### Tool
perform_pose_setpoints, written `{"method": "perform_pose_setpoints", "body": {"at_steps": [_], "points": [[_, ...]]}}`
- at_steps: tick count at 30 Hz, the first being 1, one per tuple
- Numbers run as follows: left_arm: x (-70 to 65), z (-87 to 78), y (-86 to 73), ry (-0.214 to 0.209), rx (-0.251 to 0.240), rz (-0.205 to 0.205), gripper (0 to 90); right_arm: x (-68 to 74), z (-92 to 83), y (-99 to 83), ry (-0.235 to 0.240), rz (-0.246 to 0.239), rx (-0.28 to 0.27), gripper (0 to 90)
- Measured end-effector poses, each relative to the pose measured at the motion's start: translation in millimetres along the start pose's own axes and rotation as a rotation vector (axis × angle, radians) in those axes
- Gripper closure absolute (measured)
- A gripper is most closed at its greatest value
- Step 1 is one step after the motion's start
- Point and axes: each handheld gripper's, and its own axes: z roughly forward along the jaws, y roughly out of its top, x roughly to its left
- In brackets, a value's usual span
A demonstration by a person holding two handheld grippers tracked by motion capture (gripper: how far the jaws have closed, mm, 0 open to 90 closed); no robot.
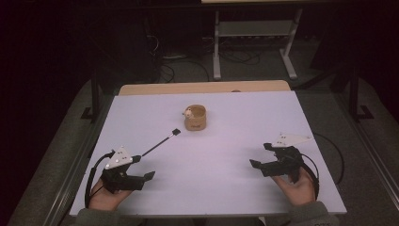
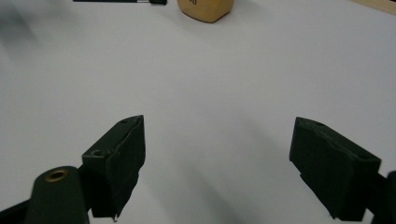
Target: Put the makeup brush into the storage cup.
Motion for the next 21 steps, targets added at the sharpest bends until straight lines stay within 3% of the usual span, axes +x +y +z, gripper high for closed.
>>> {"method": "perform_pose_setpoints", "body": {"at_steps": [10, 21], "points": [[3.0, -0.1, 5.3, 0.003, 0.019, -0.004, 26.0, -0.7, 6.9, -0.9, 0.011, -0.021, 0.039, 17.7], [25.8, -2.2, 26.6, 0.042, 0.074, 0.043, 32.2, 3.6, 10.6, -0.5, 0.011, -0.047, 0.056, 18.7]]}}
